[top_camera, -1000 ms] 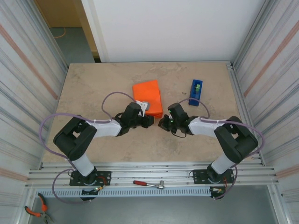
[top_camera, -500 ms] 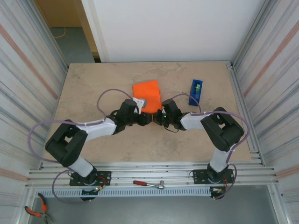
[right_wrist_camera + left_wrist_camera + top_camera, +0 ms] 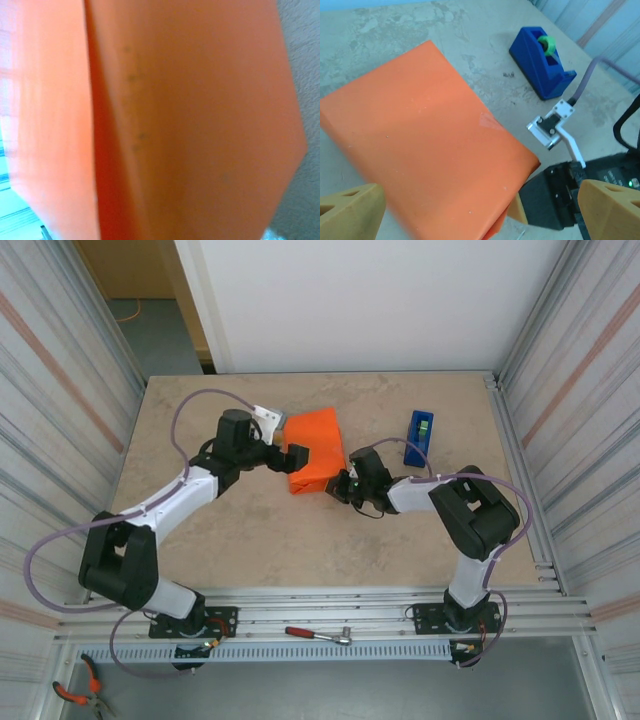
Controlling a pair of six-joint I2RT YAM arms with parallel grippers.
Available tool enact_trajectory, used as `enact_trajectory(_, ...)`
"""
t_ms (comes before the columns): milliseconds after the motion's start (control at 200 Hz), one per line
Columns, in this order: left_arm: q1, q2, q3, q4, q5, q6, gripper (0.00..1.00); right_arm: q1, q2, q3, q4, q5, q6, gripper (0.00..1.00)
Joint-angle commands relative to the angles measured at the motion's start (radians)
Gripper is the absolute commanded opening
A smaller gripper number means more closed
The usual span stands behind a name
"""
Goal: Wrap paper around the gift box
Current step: Fifth fold the wrapping paper around the gift box.
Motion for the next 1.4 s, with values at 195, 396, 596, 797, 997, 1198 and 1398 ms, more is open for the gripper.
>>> enact_trajectory(195,-0.041,0.053,0.062,-0.119,-0.039,0.399,0.99,-0.013,0.017,0.037,0.007,-0.023,-0.028,0.0)
enact_trajectory(396,-0.143,0.091,0.041,-0.129,-0.187,0.581,0.98,-0.016,0.017,0.036,0.005,-0.024,-0.028,0.0)
enact_trajectory(596,-0.17,0.126,-0.016,-0.026,-0.293,0.622,0.98,-0.023,0.016,0.036,0.005,-0.032,-0.028,0.0)
enact_trajectory(797,-0.21,0.151,-0.058,0.054,-0.38,0.68,0.98,-0.024,0.017,0.04,0.003,-0.038,-0.029,0.0)
enact_trajectory(997,-0.231,0.181,-0.079,0.103,-0.432,0.696,0.99,-0.024,0.016,0.039,0.001,-0.039,-0.029,0.0)
enact_trajectory(1198,-0.236,0.205,-0.101,0.148,-0.465,0.694,0.99,-0.025,0.017,0.043,-0.001,-0.042,-0.029,0.0)
enact_trajectory(1398,-0.242,0.23,-0.101,0.179,-0.52,0.701,0.99,-0.024,0.016,0.043,-0.005,-0.041,-0.03,0.0)
